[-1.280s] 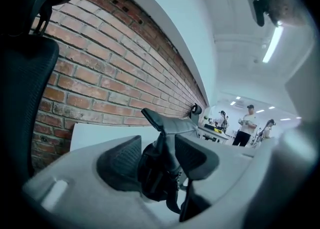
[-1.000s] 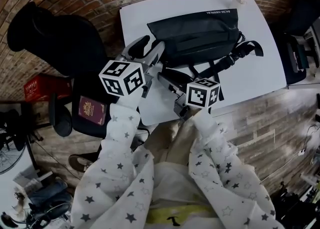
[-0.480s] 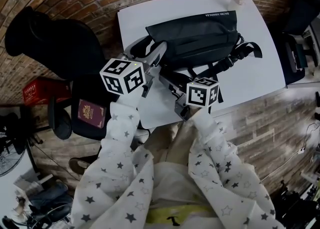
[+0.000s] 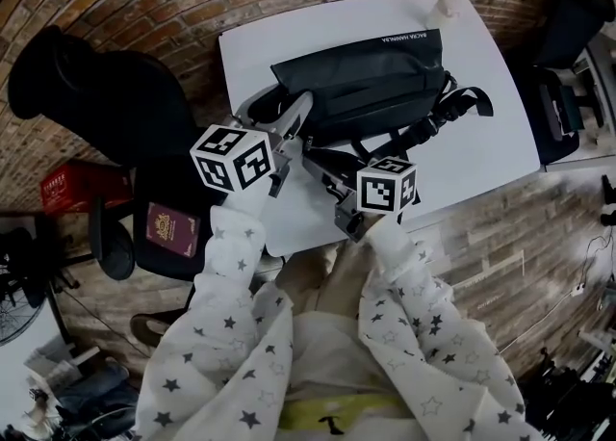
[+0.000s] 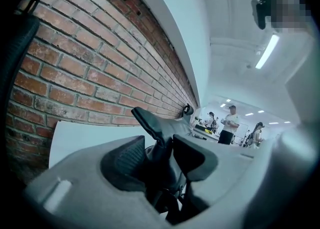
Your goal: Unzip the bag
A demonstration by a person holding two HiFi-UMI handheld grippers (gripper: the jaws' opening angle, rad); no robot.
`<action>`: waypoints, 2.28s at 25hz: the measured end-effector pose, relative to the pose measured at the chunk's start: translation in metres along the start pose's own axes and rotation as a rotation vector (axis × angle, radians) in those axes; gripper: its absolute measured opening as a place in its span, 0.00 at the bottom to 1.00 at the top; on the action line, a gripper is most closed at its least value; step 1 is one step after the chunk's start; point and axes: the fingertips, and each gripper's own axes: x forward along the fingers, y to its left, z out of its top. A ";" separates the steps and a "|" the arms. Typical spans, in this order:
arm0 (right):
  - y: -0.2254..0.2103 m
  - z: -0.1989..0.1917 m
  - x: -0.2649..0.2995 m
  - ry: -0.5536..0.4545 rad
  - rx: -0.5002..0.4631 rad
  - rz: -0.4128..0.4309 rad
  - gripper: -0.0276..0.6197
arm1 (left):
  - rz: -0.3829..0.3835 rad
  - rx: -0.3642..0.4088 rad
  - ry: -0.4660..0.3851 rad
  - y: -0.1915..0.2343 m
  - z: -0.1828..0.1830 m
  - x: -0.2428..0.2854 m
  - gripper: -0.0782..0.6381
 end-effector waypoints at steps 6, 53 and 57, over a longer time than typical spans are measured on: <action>0.007 0.005 -0.008 0.009 0.003 0.049 0.08 | 0.019 -0.013 -0.017 -0.003 -0.001 0.002 0.31; -0.020 0.067 -0.078 0.062 -0.002 0.189 0.07 | 0.261 0.069 -0.083 -0.014 -0.006 0.012 0.29; -0.028 0.078 -0.085 0.038 0.008 0.166 0.07 | 0.293 0.082 -0.083 -0.012 -0.004 0.011 0.29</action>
